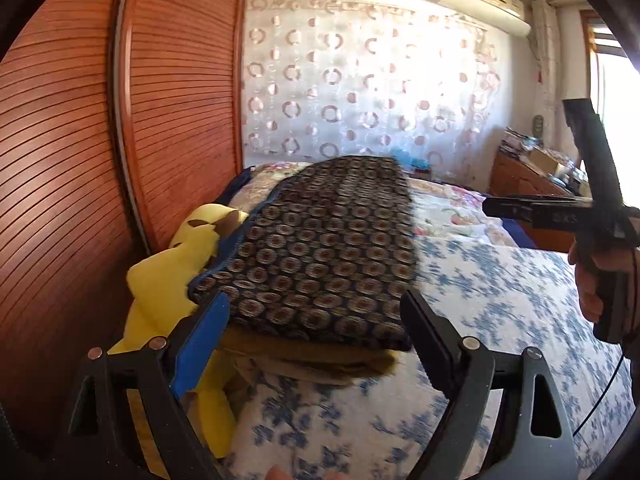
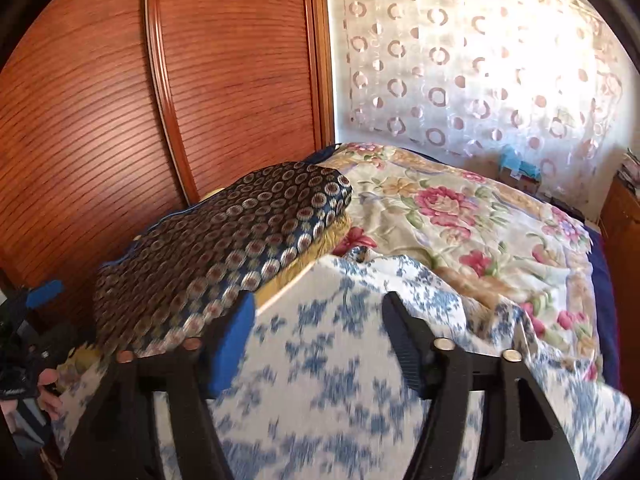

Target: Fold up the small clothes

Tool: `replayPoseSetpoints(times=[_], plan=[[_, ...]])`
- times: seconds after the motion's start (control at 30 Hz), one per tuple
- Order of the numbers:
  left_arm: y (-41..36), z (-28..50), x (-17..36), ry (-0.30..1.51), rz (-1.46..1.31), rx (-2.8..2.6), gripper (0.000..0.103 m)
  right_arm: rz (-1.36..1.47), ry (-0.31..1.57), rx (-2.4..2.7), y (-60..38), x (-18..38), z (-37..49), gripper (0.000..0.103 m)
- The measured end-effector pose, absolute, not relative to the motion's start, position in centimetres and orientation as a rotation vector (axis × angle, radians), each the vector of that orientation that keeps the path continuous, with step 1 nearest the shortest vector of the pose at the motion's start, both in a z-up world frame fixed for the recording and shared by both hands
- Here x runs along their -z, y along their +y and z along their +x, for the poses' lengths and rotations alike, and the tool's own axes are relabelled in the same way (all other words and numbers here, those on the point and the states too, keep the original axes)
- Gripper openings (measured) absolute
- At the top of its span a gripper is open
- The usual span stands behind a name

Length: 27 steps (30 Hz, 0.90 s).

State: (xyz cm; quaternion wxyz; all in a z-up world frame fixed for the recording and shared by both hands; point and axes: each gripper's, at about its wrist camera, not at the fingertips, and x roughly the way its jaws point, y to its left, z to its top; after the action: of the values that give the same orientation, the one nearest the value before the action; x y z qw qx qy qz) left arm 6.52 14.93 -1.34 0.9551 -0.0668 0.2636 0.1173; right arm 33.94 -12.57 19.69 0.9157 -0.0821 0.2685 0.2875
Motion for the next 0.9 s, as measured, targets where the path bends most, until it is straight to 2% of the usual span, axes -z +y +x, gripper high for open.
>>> replayPoseSetpoints(times=[0.43,0.9], plan=[[6.7,5.8,1.4,0.579,-0.073,-0.022,0.088,-0.088,0.557,-0.376,-21.9,-18.5,18.8,0.074],[0.8,4.9,-3.3,0.510,-0.025,-0.002,0.088,0.016,0.389,-0.157,-28.7,-23.6,3.5,0.074]])
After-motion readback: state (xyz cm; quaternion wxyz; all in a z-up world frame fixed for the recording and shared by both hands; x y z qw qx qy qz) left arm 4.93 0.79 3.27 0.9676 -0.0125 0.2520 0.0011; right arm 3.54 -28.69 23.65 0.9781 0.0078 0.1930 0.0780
